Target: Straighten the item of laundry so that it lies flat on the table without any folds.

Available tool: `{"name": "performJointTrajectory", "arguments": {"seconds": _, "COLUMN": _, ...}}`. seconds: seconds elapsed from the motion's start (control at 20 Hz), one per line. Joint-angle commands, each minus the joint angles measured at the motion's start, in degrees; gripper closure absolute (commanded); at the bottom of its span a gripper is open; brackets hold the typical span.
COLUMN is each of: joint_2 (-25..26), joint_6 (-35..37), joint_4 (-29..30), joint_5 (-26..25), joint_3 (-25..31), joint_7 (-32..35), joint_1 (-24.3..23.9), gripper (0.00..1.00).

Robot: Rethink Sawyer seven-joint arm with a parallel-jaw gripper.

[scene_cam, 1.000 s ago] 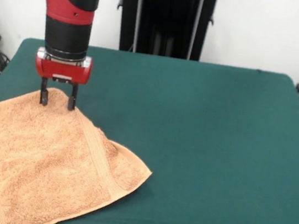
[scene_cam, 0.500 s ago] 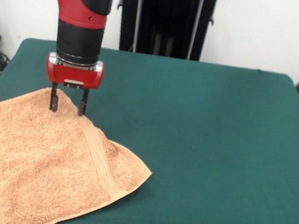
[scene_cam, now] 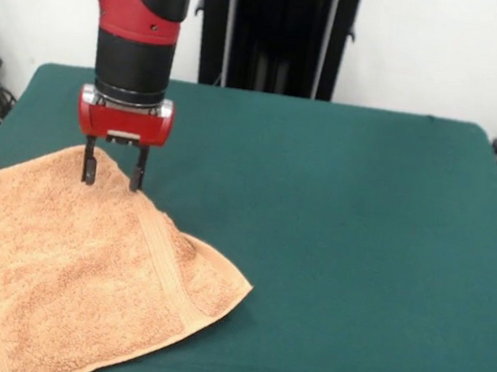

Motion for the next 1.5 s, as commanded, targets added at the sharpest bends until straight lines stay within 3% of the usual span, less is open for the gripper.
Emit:
{"name": "performJointTrajectory", "arguments": {"seconds": 0.05, "joint_2": 0.4, "joint_6": -0.9, "joint_4": -0.9, "joint_5": -2.0, "joint_3": 2.1, "joint_7": 6.4, "joint_1": 1.7, "gripper": 0.00}}
{"name": "performJointTrajectory", "arguments": {"seconds": 0.25, "joint_2": 0.6, "joint_6": -1.7, "joint_4": -0.4, "joint_5": -2.5, "joint_3": 2.4, "joint_7": 6.3, "joint_1": 1.2, "gripper": 0.00}}
{"name": "performJointTrajectory", "arguments": {"seconds": 0.55, "joint_2": -6.0, "joint_6": -0.2, "joint_4": 7.1, "joint_5": -3.5, "joint_3": 4.0, "joint_7": 5.2, "joint_1": -2.0, "gripper": 0.00}}
{"name": "performJointTrajectory", "arguments": {"seconds": 1.05, "joint_2": -6.1, "joint_6": 0.2, "joint_4": 7.9, "joint_5": -3.9, "joint_3": 5.4, "joint_7": 4.5, "joint_1": -3.7, "gripper": 0.00}}
{"name": "performJointTrajectory", "arguments": {"seconds": 1.5, "joint_2": -5.5, "joint_6": -0.3, "joint_4": 7.0, "joint_5": -3.6, "joint_3": 4.2, "joint_7": 5.3, "joint_1": -2.2, "gripper": 0.00}}
